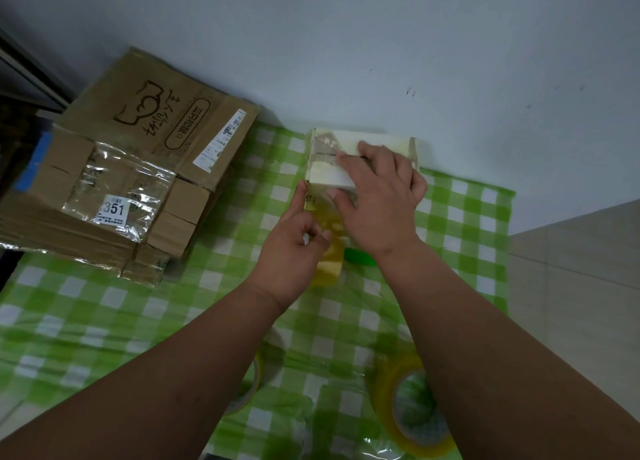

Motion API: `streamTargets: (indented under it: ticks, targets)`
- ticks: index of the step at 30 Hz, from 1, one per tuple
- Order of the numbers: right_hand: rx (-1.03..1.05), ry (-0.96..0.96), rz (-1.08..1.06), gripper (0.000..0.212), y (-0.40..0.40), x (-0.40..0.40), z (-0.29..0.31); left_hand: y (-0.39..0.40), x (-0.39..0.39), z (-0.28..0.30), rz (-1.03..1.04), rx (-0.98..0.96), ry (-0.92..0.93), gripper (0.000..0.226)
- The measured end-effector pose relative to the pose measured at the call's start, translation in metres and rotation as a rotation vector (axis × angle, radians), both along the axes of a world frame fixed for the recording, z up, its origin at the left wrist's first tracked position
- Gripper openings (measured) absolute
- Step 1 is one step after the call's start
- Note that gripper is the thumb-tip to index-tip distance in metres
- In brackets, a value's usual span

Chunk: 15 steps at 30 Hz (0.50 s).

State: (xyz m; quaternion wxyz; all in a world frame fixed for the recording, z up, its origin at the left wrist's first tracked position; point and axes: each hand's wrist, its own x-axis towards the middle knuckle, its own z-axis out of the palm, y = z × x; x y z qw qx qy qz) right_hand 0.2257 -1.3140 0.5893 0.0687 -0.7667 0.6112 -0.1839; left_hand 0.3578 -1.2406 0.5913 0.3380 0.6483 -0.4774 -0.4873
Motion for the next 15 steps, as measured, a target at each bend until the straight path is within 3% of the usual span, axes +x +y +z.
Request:
streamTargets:
  ticks: [10,15]
  targets:
    - [0.058,-0.122,0.005,0.049,-0.011,-0.019,0.02,-0.002,-0.007,0.013,0.067,0.01,0.002,0.03]
    - [0.251,-0.121,-0.057,0.037,-0.023,-0.02,0.023,-0.011,-0.014,0.017,0.13,0.045,0.17,0.028]
